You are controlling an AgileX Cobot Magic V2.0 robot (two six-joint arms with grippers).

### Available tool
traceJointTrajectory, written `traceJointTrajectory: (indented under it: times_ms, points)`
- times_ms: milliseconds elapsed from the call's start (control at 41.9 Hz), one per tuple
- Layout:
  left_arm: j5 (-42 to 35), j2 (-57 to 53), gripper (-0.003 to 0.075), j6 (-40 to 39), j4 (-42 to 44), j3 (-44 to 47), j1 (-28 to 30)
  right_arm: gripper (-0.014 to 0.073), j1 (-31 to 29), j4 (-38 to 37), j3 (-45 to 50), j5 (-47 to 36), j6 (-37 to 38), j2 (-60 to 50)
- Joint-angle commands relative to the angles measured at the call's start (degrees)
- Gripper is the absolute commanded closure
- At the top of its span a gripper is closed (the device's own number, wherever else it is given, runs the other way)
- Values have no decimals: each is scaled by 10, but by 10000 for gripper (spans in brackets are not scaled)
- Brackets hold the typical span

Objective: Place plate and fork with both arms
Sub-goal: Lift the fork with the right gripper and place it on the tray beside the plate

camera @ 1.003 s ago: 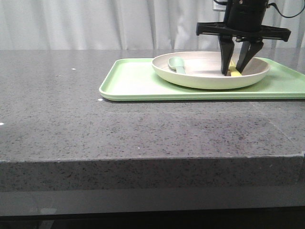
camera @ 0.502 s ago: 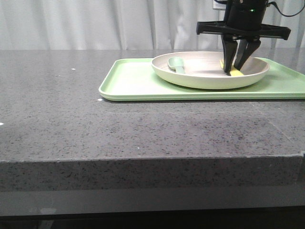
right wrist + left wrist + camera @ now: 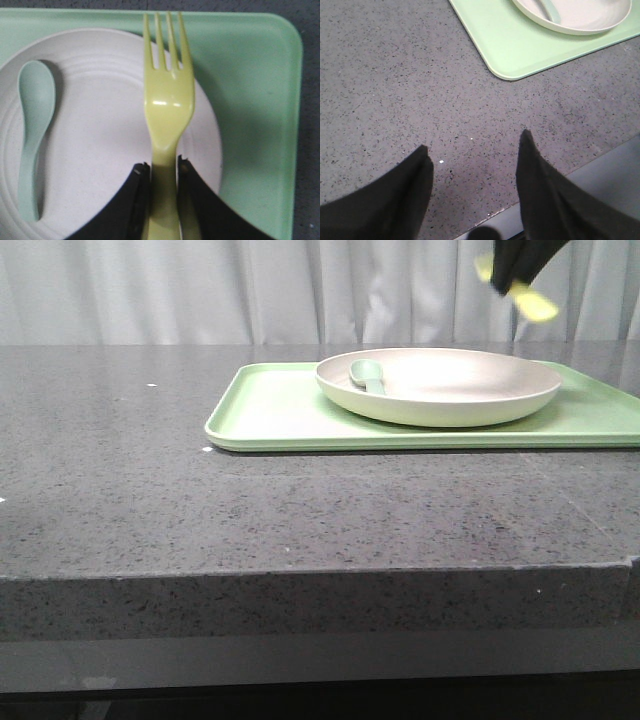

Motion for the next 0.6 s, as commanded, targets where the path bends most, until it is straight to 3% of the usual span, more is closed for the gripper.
traceJointTrajectory:
  times_ms: [0,287,573]
  points:
    - [-29,-4,342,1,-15,-15,1,538,-21,-3,11,50,-21,-69]
    - [-29,-4,342,1,-15,-15,1,538,-106,-1,133,37,-57,-107]
    - [-29,-4,342,1,-15,-15,1,538,-115,43,186,-38,-78,-75]
